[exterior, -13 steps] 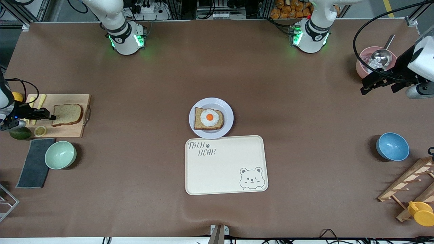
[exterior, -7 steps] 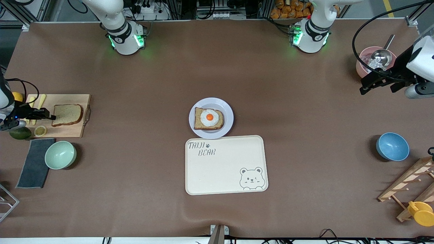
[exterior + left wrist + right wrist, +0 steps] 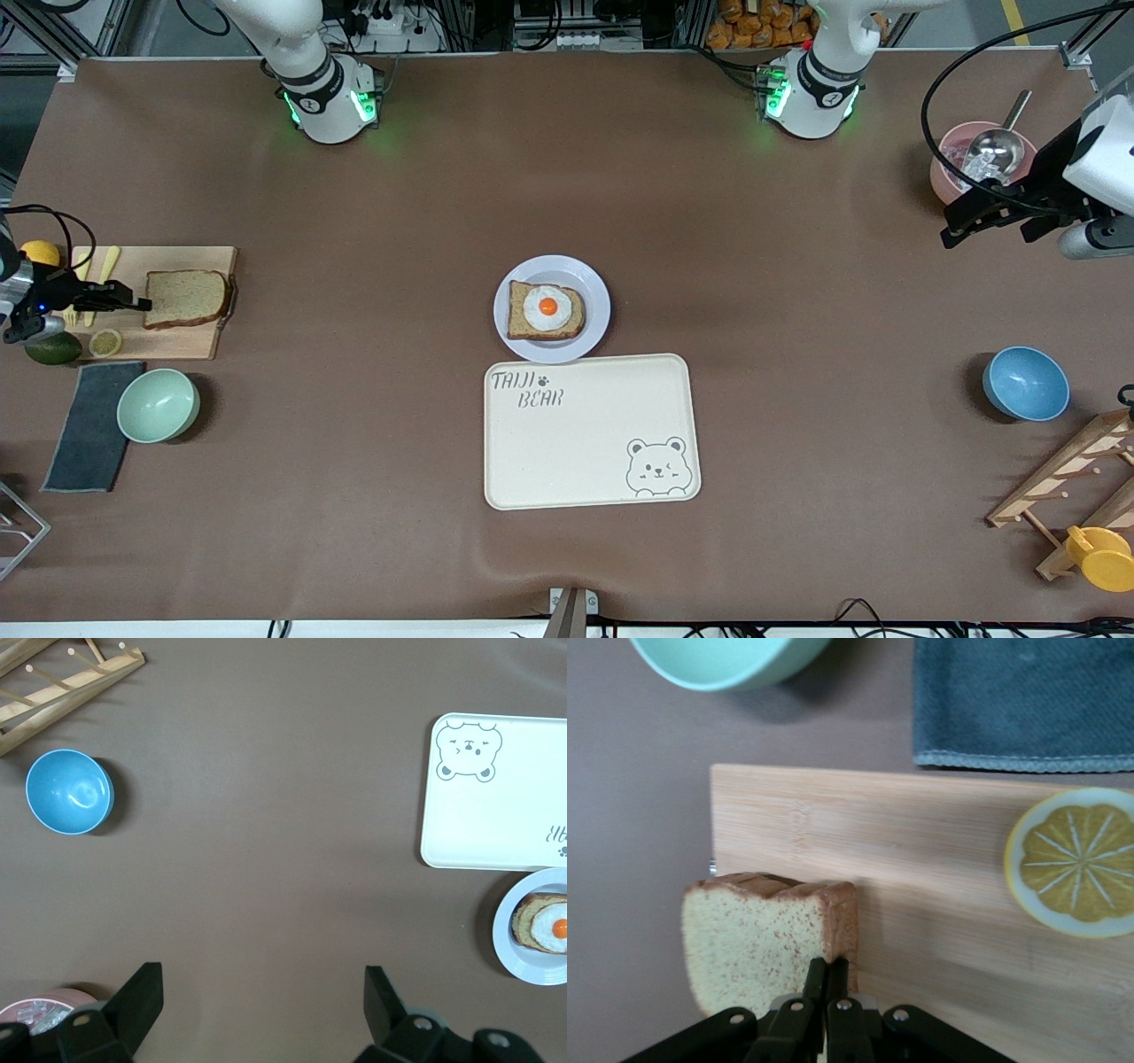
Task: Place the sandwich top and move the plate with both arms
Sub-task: 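Grasp the bread slice edge with the right gripper and lift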
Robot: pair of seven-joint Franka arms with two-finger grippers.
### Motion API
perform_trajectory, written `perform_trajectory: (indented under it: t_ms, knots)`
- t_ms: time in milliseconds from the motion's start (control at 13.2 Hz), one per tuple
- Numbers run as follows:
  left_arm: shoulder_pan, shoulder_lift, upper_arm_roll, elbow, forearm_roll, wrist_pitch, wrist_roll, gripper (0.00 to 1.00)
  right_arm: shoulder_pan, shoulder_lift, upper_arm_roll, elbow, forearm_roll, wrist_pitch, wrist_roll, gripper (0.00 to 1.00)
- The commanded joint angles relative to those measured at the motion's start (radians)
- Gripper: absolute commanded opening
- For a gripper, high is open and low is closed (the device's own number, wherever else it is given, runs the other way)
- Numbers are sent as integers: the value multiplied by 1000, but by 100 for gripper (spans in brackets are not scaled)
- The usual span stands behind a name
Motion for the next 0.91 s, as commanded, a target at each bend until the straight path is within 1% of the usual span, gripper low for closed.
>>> perform_trajectory:
  t_ms: [0,380,835]
  knots:
    - [8,0,-5,6,18,-14,-5,100,0,-9,7,60,16,-106,72,0]
    - [11,-1,3,9,19,-14,5,100,9,-9,9,97,18,-206,97,0]
    - [5,9,1,7,12,-11,-8,100,9,-9,10,111,36,-247,112,0]
